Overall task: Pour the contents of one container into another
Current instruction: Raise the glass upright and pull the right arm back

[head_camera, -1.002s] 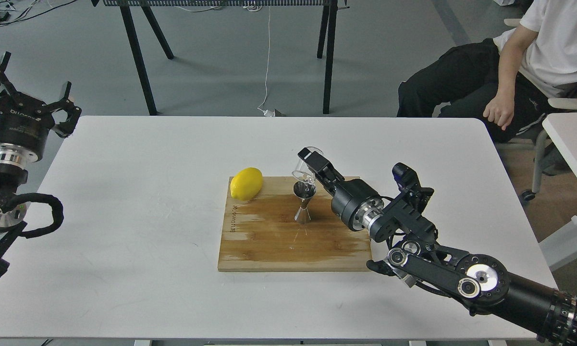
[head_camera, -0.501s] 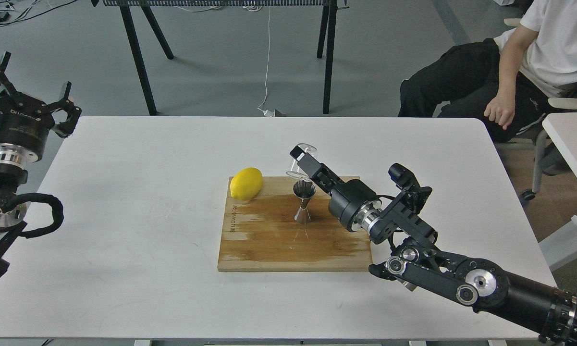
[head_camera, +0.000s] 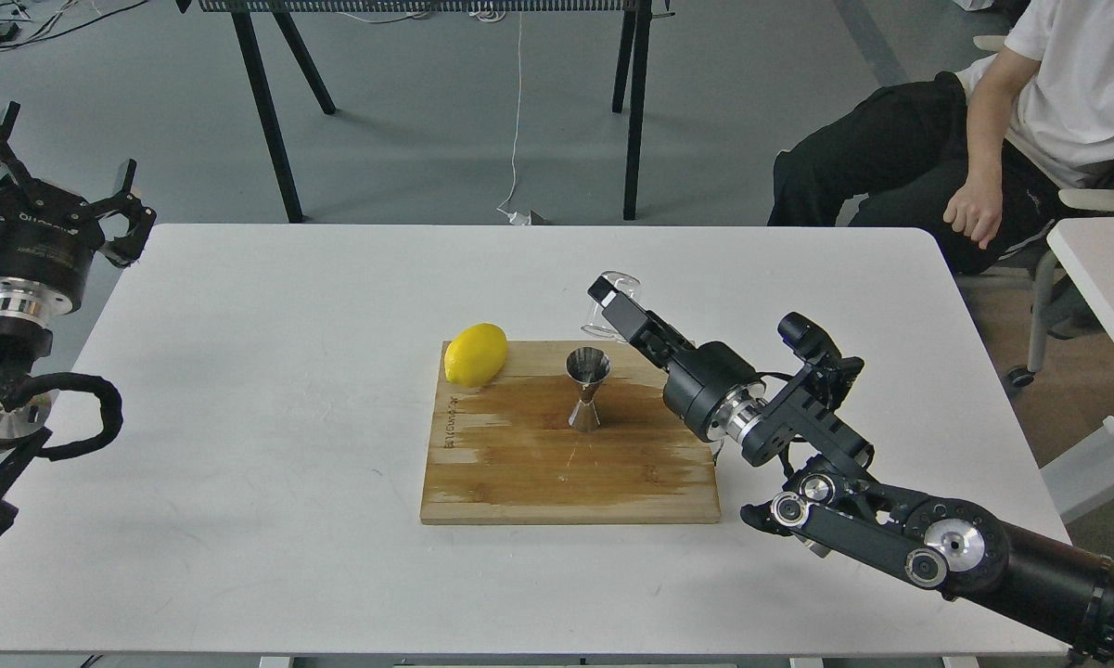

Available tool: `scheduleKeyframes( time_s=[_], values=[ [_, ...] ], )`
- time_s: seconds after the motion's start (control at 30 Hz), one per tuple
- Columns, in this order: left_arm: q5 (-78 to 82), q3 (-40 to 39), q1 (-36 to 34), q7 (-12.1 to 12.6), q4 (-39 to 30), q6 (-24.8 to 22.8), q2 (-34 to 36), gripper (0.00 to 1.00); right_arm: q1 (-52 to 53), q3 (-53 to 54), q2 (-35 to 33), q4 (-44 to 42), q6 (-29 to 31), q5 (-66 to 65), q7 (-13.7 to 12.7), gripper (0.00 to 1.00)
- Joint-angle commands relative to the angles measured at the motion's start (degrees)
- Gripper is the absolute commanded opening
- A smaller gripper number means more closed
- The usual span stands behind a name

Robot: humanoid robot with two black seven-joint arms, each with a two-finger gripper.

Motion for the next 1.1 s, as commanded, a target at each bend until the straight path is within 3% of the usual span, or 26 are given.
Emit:
scheduleKeyframes(
  time_s=[0.0,0.27,0.47,0.53,0.7,1.07],
  values=[
    [-0.17,0.0,-0.05,0.0,-0.05,0.07,-0.01,1.0,-2.24,5.98,-0.14,3.15,0.43,11.52,-0.52,0.31],
    [-0.26,0.0,-0.05,0.0,-0.4,-0.46,0.08,1.0,-10.06,23.64,-3.57,7.56,6.39,46.76,-2.18,0.32],
    [-0.26,0.0,-0.05,0.0,-0.84,-0.37,-0.36,1.0,-17.62,37.35,-3.49,-2.78,18.33,71.47,-11.93,0.35],
    [-0.26,0.0,-0.05,0.0,-0.93,-0.28,-0.53,1.0,-19.03,39.3,-3.13,-8.41,22.99,74.99,-13.43,0.35],
    [-0.17,0.09,-0.05,0.0,-0.84,-0.37,-0.71,1.0,-19.65,40.89,-2.87,-19.32,29.34,81.32,-14.49,0.34],
    [-0.17,0.18,-0.14,0.0,-1.02,0.07,-1.23,1.0,-19.83,42.91,2.57,-29.08,32.24,86.35,-14.58,0.36]
  ],
)
